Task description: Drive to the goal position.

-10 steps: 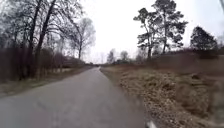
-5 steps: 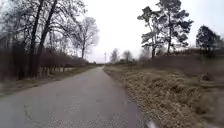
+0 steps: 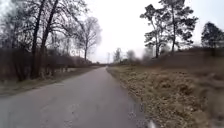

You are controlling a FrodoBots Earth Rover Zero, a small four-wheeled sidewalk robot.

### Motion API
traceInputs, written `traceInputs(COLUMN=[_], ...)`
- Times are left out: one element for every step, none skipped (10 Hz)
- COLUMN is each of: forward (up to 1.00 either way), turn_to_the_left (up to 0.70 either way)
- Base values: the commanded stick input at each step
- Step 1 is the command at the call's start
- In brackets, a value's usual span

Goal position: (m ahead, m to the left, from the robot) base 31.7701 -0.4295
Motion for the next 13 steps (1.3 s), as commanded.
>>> traceInputs(forward=[0.85, 0.85, 0.85, 0.85, 0.85, 0.85, 0.85, 0.85, 0.85, 0.85, 0.85, 0.85, 0.85], turn_to_the_left=[0.0, 0.0, 0.0, 0.0, 0.0, 0.0, 0.0, 0.0, 0.0, 0.0, 0.0, 0.0, 0.0])
